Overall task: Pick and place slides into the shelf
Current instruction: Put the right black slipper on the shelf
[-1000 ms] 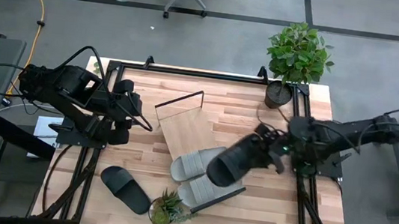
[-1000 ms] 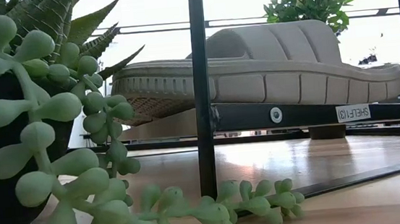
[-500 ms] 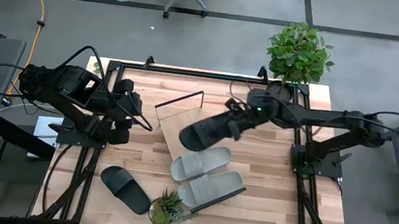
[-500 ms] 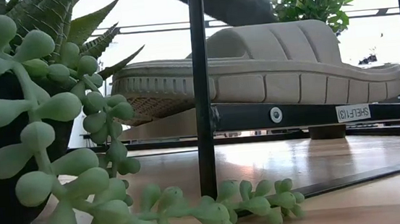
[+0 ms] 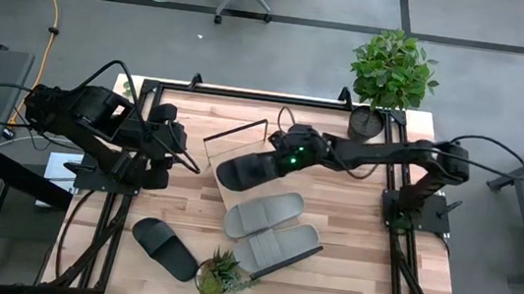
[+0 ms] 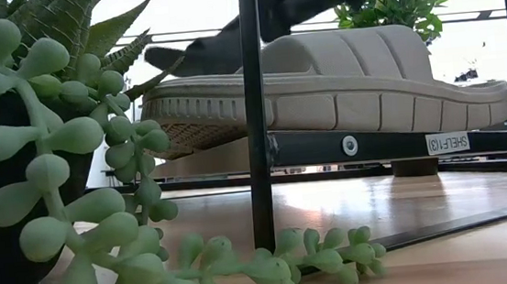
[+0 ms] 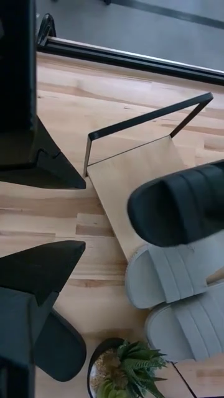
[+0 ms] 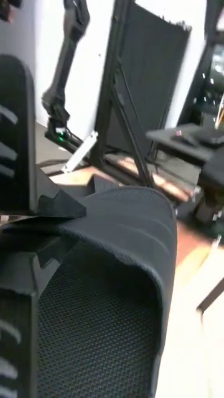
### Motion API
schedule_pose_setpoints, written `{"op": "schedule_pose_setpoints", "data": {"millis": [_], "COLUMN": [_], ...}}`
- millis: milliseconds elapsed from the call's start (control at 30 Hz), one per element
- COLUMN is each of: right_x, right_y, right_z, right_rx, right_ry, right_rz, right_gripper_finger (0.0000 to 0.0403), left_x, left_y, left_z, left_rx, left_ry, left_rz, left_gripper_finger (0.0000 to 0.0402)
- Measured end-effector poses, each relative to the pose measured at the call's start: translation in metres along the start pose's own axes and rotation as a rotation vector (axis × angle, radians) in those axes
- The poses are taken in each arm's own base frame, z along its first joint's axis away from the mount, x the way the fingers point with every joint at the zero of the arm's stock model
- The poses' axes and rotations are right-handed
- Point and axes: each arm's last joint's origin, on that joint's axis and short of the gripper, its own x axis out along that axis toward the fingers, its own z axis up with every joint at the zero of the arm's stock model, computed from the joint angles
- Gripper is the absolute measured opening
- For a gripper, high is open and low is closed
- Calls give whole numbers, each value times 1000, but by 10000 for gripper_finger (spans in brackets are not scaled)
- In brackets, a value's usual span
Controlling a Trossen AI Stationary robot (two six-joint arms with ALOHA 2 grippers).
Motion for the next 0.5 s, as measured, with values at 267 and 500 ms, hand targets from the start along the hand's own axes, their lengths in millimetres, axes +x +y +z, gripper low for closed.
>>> {"op": "schedule_pose_setpoints", "data": {"millis": [267,500], "right_x": [27,38], "right_y": [-25,-37], "right_z": [-7,-10], "right_rx": [76,110], "right_ry": [-13,-12], "right_rz": [-109,-150], "right_gripper_finger": [0,0], "left_x": [0,0], "left_y": [0,0], "left_z": [0,0], "left_rx": [41,72], "left_ry": [0,1], "left_rz": [0,0], "left_gripper_finger": [133,133]}}
